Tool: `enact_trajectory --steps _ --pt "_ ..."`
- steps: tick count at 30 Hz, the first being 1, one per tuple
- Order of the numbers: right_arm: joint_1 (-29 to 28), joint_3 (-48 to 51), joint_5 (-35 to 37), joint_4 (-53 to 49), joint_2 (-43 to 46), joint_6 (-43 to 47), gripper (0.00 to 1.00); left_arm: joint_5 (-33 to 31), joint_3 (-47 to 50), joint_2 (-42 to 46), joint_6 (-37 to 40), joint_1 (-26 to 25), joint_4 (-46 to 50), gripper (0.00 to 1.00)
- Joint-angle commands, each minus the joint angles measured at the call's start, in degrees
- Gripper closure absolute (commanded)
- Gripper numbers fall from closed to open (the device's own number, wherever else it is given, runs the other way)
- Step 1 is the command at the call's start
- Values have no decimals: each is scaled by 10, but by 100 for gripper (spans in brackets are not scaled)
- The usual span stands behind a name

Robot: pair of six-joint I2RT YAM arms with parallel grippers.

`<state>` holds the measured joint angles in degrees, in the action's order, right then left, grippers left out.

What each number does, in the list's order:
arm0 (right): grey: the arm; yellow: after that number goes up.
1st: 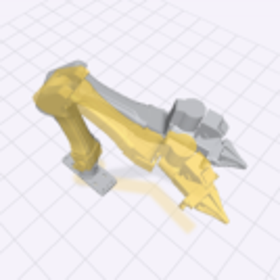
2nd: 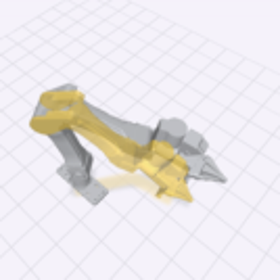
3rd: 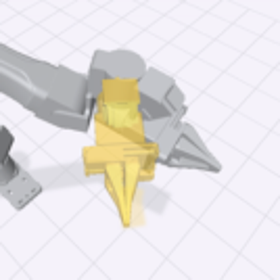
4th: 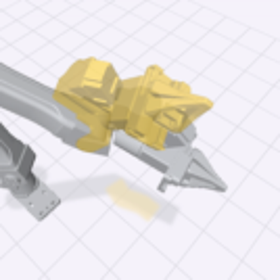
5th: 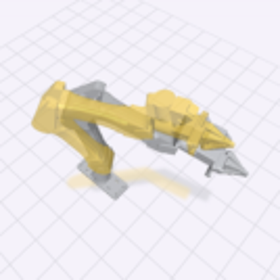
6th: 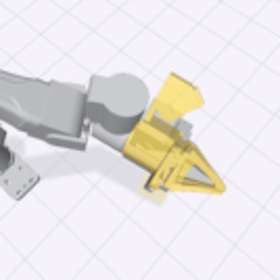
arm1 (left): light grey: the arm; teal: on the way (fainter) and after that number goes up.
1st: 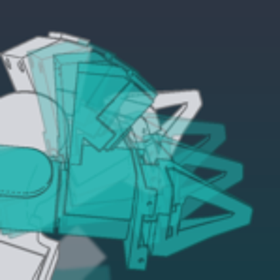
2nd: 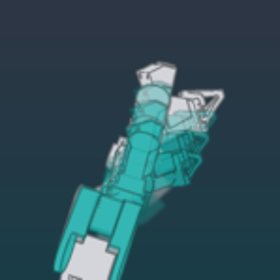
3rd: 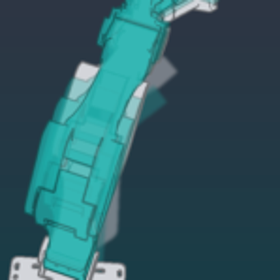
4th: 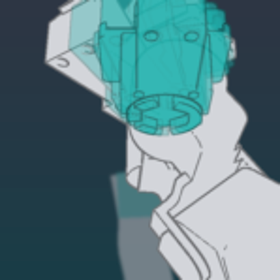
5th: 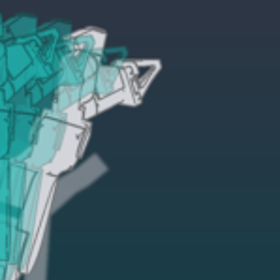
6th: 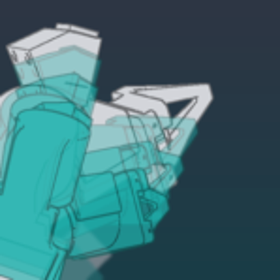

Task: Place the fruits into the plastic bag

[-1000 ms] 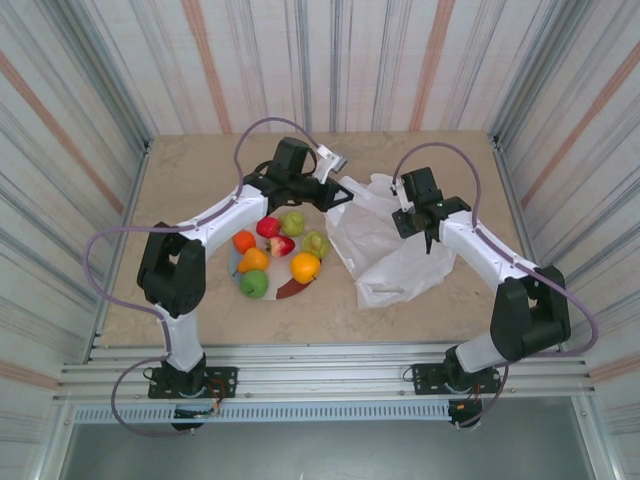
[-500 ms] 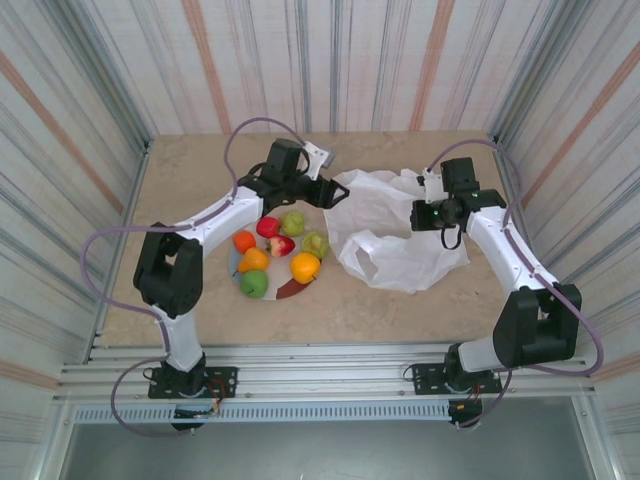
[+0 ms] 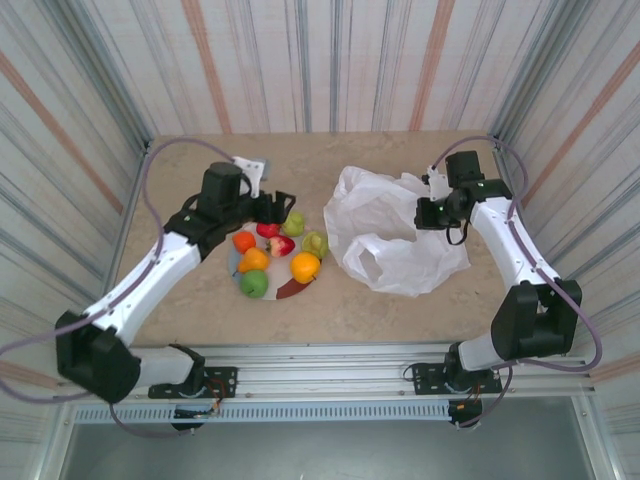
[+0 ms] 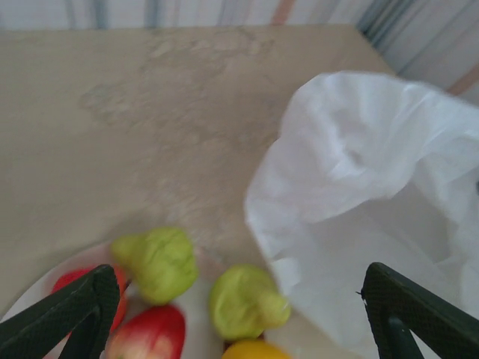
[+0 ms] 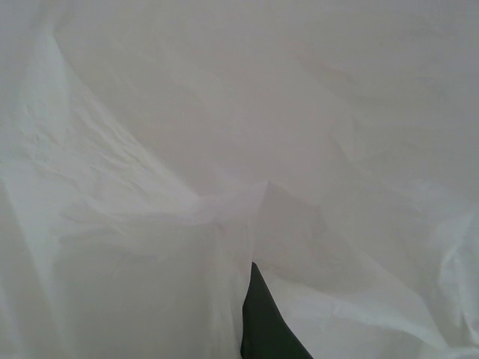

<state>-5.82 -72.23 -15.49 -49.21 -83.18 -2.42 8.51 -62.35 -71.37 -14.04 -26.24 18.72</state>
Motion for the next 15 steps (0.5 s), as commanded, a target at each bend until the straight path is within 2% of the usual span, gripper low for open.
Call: enact_trajectory --steps 1,4,8,15 --pt "-21 -11 84 -55 6 51 100 -87 39 48 -12 -1 136 11" --pt "-51 -3 148 -35 20 95 100 -125 70 91 -29 -1 212 11" --pt "-59 -9 157 -20 28 122 100 -129 115 134 -58 -1 283 7" --pt "-71 -7 147 -13 17 145 100 -78 176 165 -119 -12 270 3"
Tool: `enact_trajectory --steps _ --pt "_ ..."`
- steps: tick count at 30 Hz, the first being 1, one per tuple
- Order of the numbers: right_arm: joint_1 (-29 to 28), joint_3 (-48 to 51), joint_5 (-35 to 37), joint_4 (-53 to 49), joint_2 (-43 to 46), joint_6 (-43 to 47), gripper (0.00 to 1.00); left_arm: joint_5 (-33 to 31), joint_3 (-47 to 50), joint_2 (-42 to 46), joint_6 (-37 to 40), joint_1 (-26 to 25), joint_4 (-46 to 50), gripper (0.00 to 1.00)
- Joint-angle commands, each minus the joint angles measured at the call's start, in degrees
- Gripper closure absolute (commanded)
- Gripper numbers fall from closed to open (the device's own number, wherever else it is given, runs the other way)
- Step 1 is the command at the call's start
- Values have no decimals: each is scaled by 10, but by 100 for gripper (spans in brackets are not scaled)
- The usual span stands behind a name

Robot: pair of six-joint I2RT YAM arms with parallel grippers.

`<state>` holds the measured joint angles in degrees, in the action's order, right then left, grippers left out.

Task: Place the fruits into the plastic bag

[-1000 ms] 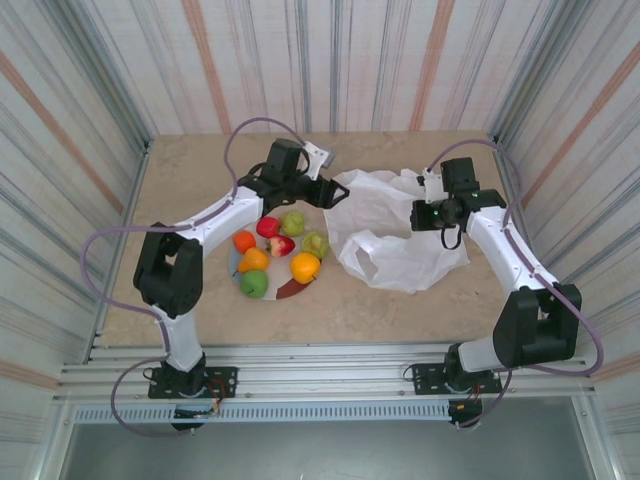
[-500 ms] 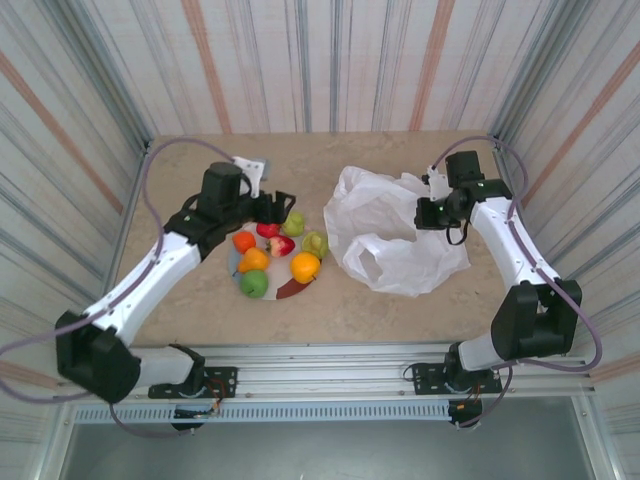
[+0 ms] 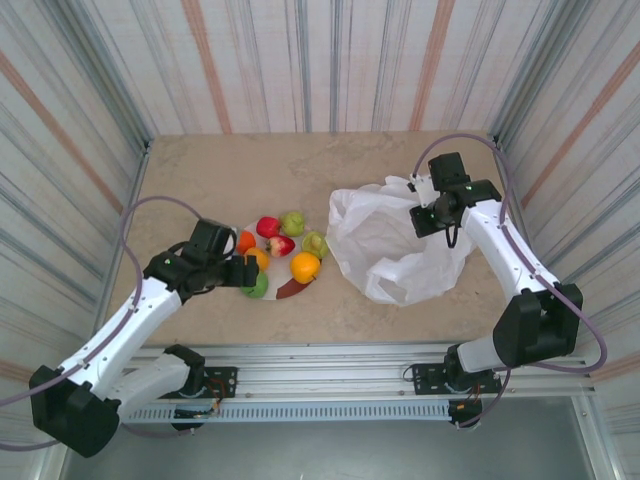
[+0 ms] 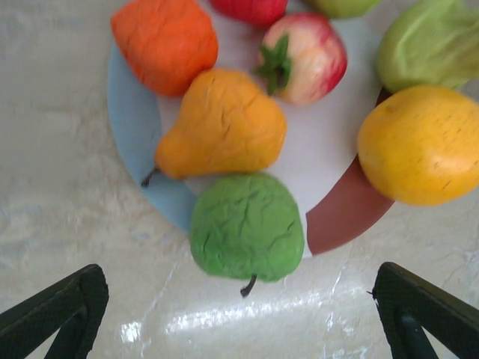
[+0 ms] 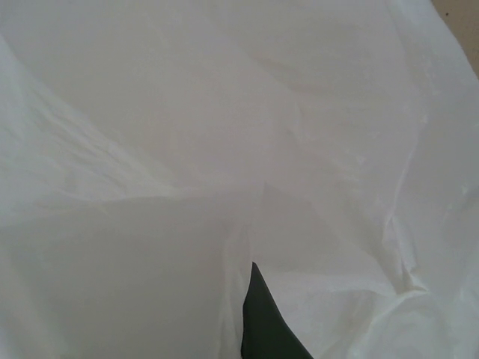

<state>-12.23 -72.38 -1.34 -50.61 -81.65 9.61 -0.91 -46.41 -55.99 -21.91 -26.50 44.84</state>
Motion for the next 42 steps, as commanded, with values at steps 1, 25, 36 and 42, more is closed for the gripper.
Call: enact_trajectory --steps 1,25,36,42 --pt "-8 -2 5 3 0 25 100 20 22 8 -45 -14 2 2" --pt "-32 -13 -8 -7 -46 -13 100 -36 49 -179 -37 -45 -135 2" --pt "-31 -14 -6 -9 -46 -17 100 -29 74 -209 -39 -51 -167 14" --pt "-31 -14 -9 -10 -47 -20 100 -30 80 -207 -38 -52 -174 27"
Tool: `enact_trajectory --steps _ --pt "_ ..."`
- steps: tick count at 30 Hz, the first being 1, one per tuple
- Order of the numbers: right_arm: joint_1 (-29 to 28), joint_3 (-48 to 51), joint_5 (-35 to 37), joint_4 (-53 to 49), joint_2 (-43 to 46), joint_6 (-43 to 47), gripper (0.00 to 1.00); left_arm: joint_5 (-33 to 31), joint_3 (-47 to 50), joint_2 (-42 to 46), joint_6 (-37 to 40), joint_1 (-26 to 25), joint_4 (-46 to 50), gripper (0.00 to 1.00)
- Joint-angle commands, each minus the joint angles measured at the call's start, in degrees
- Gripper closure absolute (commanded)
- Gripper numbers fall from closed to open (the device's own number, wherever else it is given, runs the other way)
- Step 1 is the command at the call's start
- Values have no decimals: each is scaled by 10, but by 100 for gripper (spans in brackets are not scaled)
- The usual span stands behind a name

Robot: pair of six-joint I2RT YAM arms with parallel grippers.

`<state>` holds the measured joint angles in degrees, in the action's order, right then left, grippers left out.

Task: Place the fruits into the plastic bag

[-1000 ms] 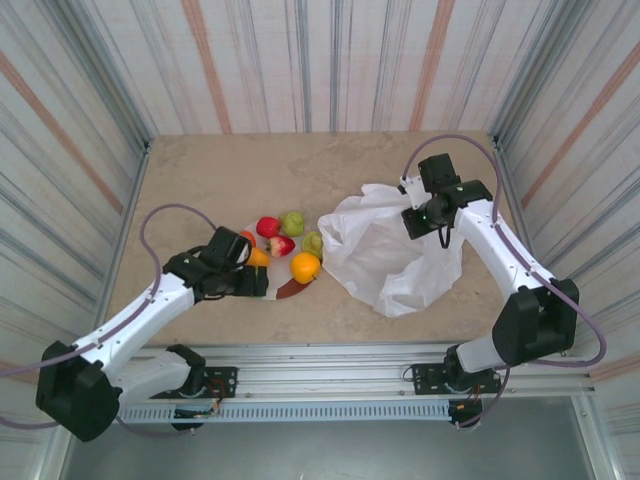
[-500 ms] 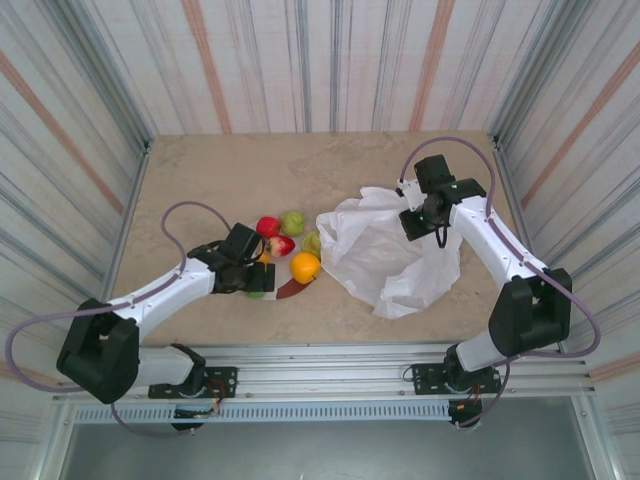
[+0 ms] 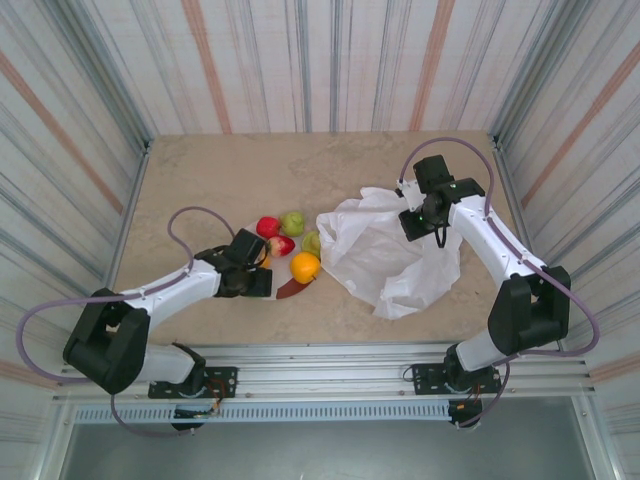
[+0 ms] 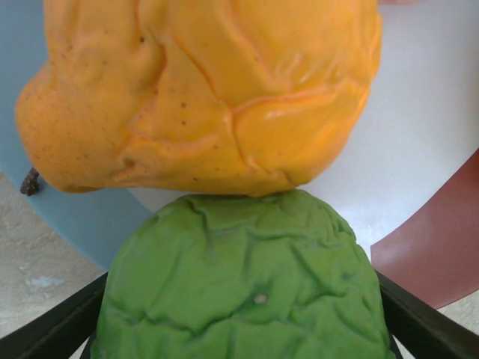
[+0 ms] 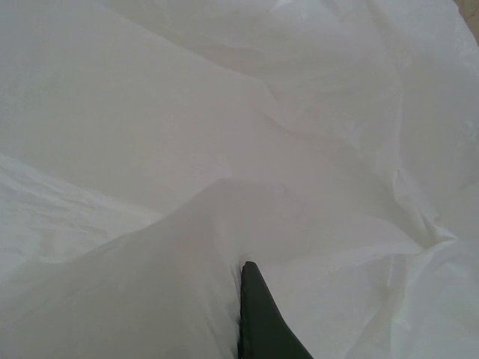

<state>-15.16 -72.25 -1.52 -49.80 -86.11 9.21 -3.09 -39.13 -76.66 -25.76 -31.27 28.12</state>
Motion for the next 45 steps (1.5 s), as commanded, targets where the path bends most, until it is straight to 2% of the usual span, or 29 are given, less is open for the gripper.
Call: enact_trajectory --steps 1,8,11,16,20,24,29,37,40,45 --pt "-2 -15 -6 -19 -3 -16 100 -8 9 1 0 -5 -7 29" --pt "-1 -15 -14 -19 -5 -25 100 -5 17 35 -2 -12 7 41" --pt "3 -17 -35 -19 -6 -37 100 -10 17 91 -3 -29 28 44" --pt "23 -24 -82 -19 -9 -73 100 9 6 213 23 -77 5 51" --pt "39 -33 -106 -29 -16 -95 100 41 -21 227 58 -150 -61 52" --pt "59 -32 -132 -25 -9 -124 100 45 -65 157 106 -241 -128 52" --pt "83 -11 -178 -10 8 -153 100 46 -135 11 140 -290 -177 53" --pt "94 19 -202 2 19 -164 100 -13 -185 -144 142 -289 -263 55" --pt "104 33 -249 20 20 -171 100 -43 -185 -187 135 -275 -307 55" --pt "110 42 -276 27 29 -178 100 0 -180 -228 108 -239 -414 54"
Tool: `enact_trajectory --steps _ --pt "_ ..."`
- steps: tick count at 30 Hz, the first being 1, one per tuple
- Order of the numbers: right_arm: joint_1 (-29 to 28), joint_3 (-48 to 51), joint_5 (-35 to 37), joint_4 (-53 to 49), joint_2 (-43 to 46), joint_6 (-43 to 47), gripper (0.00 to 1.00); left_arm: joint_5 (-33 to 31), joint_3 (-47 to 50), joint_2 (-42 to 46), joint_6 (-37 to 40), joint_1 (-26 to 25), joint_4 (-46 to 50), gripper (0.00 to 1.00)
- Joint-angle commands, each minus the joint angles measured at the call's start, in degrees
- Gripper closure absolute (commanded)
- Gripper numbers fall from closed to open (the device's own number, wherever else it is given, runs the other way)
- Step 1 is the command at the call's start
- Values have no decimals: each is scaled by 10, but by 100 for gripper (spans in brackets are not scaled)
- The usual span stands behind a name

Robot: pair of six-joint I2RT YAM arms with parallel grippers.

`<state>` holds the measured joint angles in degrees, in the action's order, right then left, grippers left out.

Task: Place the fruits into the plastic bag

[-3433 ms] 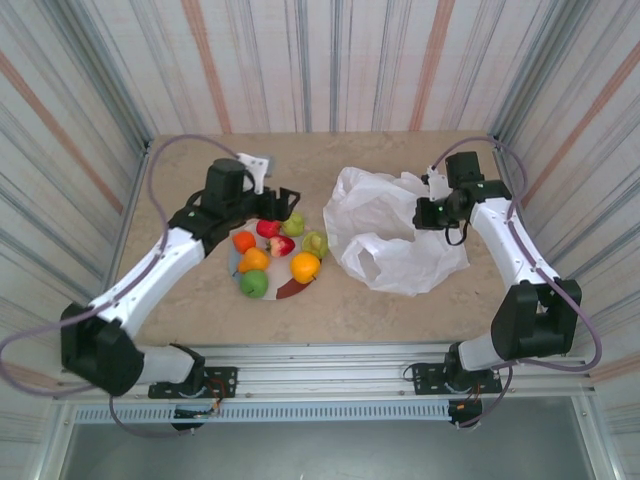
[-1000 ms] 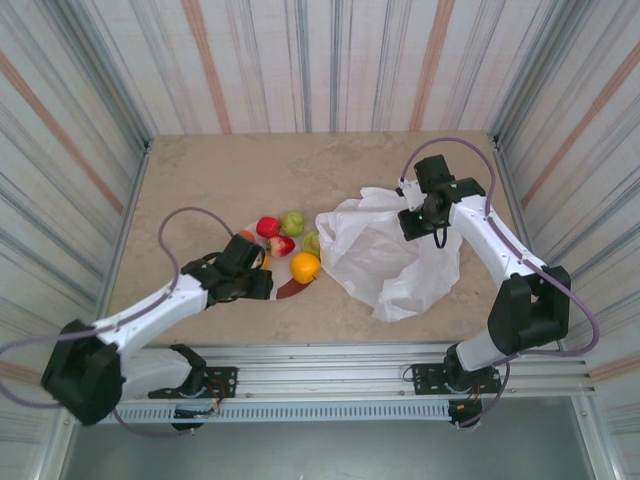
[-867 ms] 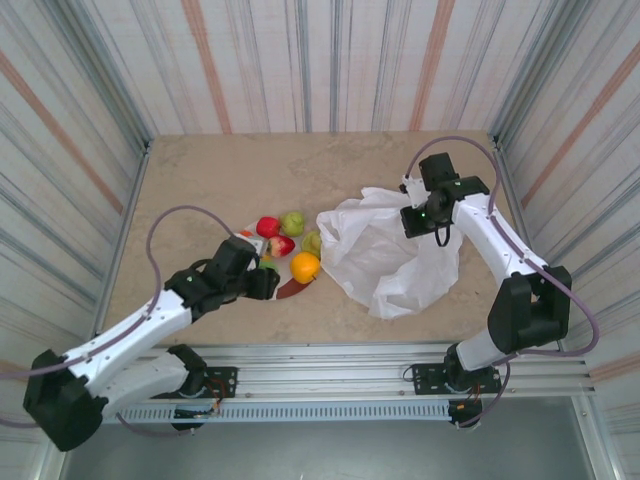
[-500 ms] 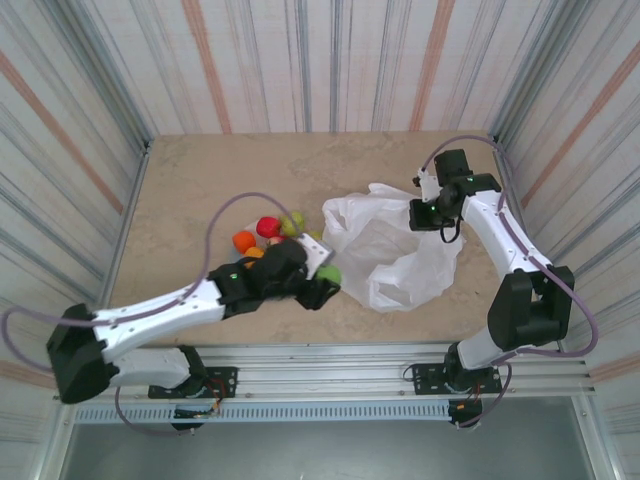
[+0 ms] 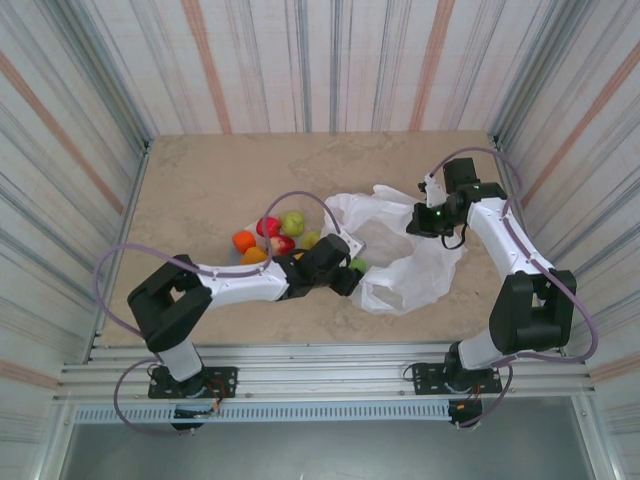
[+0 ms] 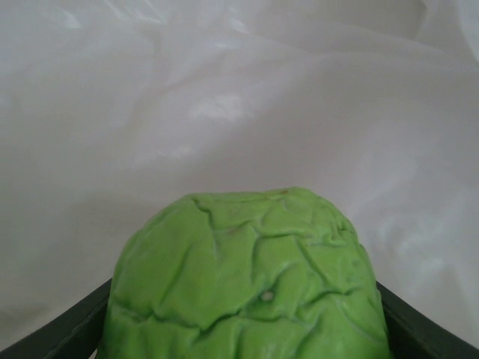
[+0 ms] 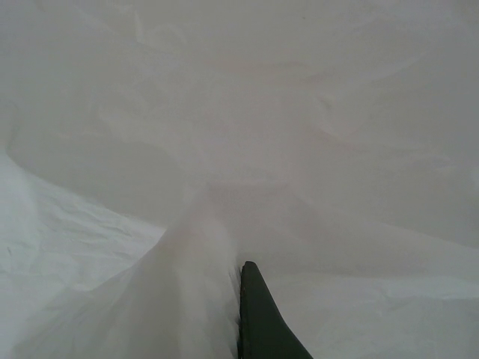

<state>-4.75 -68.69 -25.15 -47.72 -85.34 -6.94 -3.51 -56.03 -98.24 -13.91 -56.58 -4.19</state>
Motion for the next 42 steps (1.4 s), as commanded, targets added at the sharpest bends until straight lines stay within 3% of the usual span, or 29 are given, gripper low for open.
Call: enact_trajectory --steps 1,5,10,15,21,31,42 --pt "8 8 -49 9 23 -20 100 9 -20 -23 -3 15 -101 54" --pt "11 16 -92 30 36 -41 100 25 -75 -76 10 16 -114 51" --pt "22 36 -154 74 49 -76 100 27 -129 -145 -30 22 -162 47" --pt "31 45 -173 87 50 -89 100 -26 -181 -213 -80 18 -185 40" --pt "33 65 -183 105 50 -98 100 -22 -223 -256 -86 18 -193 30" --pt "40 71 -169 99 47 -90 100 -8 -192 -190 -65 20 -162 11" --pt "51 57 -119 64 44 -64 100 82 -56 -29 -49 29 -123 12"
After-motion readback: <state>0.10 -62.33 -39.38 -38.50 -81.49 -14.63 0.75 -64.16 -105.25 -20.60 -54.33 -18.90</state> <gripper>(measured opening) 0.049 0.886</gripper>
